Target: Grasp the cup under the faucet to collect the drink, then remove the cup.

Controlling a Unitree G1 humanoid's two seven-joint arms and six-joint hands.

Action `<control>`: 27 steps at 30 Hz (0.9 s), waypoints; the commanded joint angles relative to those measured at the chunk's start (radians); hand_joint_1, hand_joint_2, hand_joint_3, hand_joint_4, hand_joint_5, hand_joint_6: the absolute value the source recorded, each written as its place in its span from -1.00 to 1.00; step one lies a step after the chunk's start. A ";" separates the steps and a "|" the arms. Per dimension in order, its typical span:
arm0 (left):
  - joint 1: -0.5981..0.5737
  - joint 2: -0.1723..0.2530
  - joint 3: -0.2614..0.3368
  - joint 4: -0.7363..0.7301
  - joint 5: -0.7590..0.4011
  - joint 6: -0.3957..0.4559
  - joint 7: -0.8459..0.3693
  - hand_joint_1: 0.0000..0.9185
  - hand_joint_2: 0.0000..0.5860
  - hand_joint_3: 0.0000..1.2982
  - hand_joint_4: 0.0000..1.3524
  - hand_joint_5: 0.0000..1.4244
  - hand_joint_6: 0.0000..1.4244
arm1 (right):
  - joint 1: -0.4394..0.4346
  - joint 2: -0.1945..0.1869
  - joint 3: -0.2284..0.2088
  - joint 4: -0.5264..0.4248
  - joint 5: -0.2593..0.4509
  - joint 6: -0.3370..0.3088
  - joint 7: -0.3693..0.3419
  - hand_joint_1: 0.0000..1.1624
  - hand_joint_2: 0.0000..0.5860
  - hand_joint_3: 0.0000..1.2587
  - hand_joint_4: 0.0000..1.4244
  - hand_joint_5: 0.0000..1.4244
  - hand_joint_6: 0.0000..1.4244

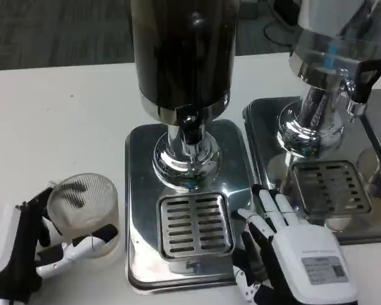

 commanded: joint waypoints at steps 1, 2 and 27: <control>0.013 -0.009 0.005 -0.049 0.014 0.001 0.056 -0.01 -0.70 -0.20 0.01 0.28 0.68 | 0.005 -0.018 -0.008 -0.032 0.004 -0.008 0.015 -0.02 0.75 -0.58 -0.97 -0.95 -0.62; 0.015 -0.011 0.005 -0.056 0.015 0.001 0.060 0.00 -0.70 -0.20 0.01 0.27 0.68 | 0.005 -0.020 -0.008 -0.033 0.005 -0.008 0.018 -0.02 0.75 -0.58 -0.97 -0.95 -0.62; -0.183 -0.063 -0.143 -0.035 0.139 0.054 0.014 0.02 -0.75 -0.20 0.00 0.26 0.67 | 0.028 0.024 0.010 -0.037 -0.029 0.023 -0.003 -0.04 0.73 -0.59 -0.97 -0.95 -0.62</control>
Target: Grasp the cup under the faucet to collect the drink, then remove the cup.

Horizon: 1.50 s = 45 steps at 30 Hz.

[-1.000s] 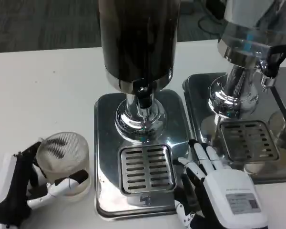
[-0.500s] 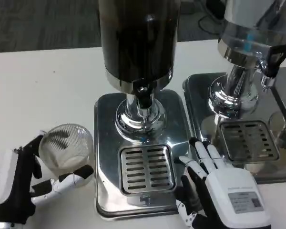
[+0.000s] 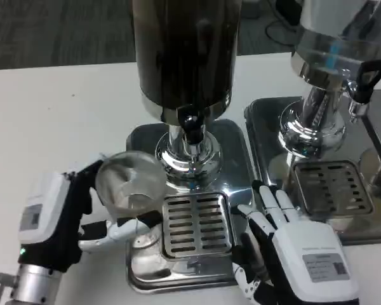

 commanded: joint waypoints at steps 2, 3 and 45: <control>-0.091 -0.037 -0.063 0.074 0.026 0.004 0.007 0.01 -0.74 -0.20 0.00 0.26 0.67 | 0.026 0.015 0.008 -0.008 -0.022 0.024 -0.021 -0.05 0.73 -0.59 -0.97 -0.95 -0.62; -0.101 -0.040 -0.072 0.083 0.029 0.003 0.007 0.01 -0.74 -0.20 0.00 0.26 0.68 | 0.029 0.017 0.008 -0.010 -0.021 0.027 -0.022 -0.05 0.73 -0.59 -0.97 -0.95 -0.62; -0.234 -0.079 -0.253 0.283 0.045 0.058 0.132 -0.77 -0.84 -0.70 -0.55 -0.23 0.03 | 0.025 0.029 -0.002 -0.012 -0.020 0.036 -0.024 -0.03 0.75 -0.57 -0.97 -0.95 -0.62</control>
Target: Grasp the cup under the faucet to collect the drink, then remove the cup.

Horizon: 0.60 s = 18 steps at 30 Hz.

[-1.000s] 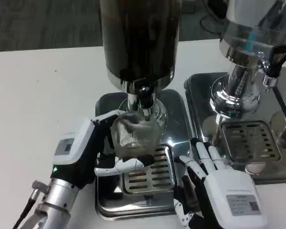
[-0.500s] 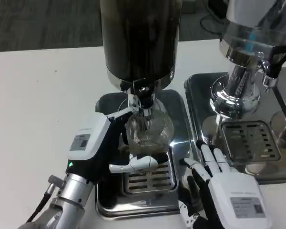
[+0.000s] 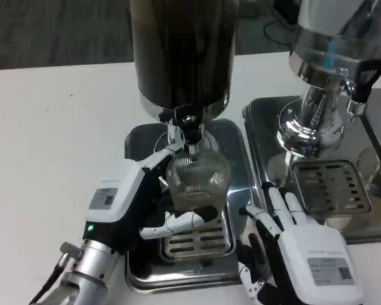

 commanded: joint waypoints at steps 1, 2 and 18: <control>0.028 0.019 0.019 -0.009 -0.018 0.009 0.018 -0.79 -0.84 -0.71 -0.56 -0.24 0.01 | -0.002 -0.006 -0.001 -0.009 0.009 -0.008 -0.005 -0.03 0.75 -0.57 -0.97 -0.95 -0.62; 0.032 0.021 0.022 -0.013 -0.018 0.008 0.020 -0.83 -0.87 -0.71 -0.57 -0.25 -0.02 | 0.001 -0.005 0.000 -0.009 0.008 -0.007 -0.009 -0.03 0.75 -0.57 -0.97 -0.95 -0.62; 0.169 0.126 0.135 -0.180 -0.100 -0.066 -0.011 -1.00 -1.00 -0.85 -0.65 -0.31 -0.17 | 0.020 -0.005 0.006 -0.033 -0.018 -0.003 -0.029 -0.01 0.72 -0.64 -0.97 -0.95 -0.62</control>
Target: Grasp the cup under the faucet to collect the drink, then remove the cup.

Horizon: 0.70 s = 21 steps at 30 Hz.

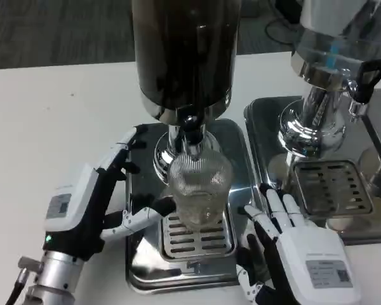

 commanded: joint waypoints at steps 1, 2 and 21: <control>0.059 0.041 0.042 -0.072 -0.029 -0.025 -0.020 -1.00 -1.00 -0.85 -0.67 -0.33 -0.21 | 0.013 -0.006 -0.004 -0.033 -0.018 0.002 -0.026 -0.01 0.72 -0.64 -0.97 -0.95 -0.62; 0.078 0.052 0.054 -0.094 -0.037 -0.028 -0.027 -1.00 -1.00 -0.86 -0.71 -0.36 -0.26 | 0.017 -0.007 -0.010 -0.037 -0.013 0.001 -0.029 -0.01 0.72 -0.64 -0.97 -0.95 -0.62; 0.402 0.135 0.305 -0.555 -0.176 -0.004 -0.261 -1.00 -0.69 -1.00 -1.00 -0.83 -0.89 | 0.007 -0.090 -0.051 -0.053 -0.007 -0.030 -0.015 0.01 0.72 -0.68 -0.95 -0.95 -0.62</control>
